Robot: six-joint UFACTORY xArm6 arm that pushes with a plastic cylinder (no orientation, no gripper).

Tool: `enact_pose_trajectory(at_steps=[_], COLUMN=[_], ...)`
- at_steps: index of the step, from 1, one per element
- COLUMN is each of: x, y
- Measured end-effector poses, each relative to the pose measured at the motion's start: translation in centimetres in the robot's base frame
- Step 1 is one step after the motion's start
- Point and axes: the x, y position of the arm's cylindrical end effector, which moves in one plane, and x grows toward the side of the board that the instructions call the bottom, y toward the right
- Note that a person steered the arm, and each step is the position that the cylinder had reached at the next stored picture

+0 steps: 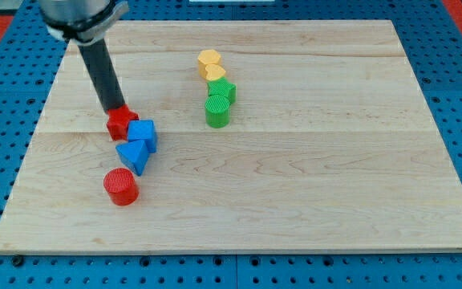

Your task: Place the red circle in the bottom center

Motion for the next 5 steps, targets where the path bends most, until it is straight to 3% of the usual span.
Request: enact_pose_trajectory(at_steps=[2, 3, 5], x=[7.2, 9.4, 13.1], y=[-1.3, 1.1, -3.1])
